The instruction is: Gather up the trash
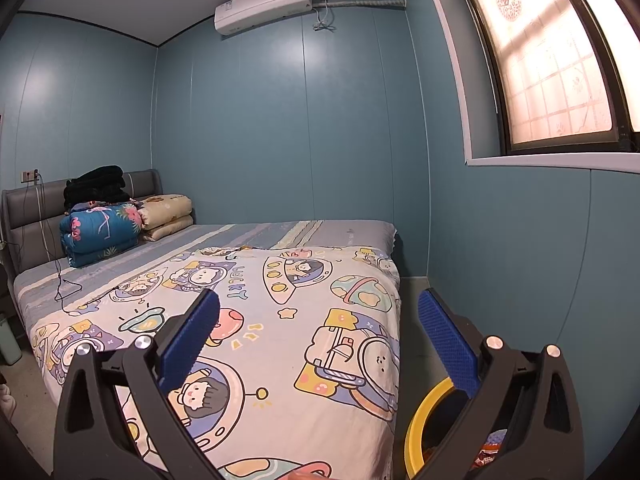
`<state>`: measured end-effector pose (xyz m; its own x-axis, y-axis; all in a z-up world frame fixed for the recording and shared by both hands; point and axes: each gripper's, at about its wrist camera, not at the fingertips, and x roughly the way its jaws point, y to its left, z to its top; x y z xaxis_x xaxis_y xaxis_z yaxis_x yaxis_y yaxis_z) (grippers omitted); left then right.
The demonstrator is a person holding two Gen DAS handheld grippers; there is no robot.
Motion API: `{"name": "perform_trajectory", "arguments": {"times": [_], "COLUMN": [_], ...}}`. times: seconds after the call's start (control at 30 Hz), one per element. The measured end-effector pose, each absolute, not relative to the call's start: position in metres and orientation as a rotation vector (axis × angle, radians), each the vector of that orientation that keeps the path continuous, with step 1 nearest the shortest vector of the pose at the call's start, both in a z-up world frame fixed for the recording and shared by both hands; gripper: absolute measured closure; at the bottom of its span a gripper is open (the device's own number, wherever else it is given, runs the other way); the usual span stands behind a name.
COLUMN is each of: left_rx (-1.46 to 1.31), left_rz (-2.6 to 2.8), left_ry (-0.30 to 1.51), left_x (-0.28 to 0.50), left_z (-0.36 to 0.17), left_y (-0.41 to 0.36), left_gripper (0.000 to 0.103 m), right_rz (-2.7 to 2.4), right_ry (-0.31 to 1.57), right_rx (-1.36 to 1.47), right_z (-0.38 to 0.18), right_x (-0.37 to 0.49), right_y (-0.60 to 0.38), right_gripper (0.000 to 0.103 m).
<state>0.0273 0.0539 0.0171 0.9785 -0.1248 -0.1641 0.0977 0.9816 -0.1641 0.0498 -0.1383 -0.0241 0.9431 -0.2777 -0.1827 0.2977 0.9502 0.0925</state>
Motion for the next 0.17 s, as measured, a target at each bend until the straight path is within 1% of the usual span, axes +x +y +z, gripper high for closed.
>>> {"name": "perform_trajectory", "arguments": {"times": [0.17], "left_rx": [-0.159], "left_rz": [-0.11], "left_ry": [0.176], "left_x": [0.0286], "left_z": [0.0165], "left_y": [0.055], "left_gripper": [0.008], "right_rz": [-0.295], "right_ry": [0.17], "right_rx": [0.119], "right_z": [-0.0243], "right_x": [0.0501], "right_y": [-0.1382], "right_gripper": [0.008]}}
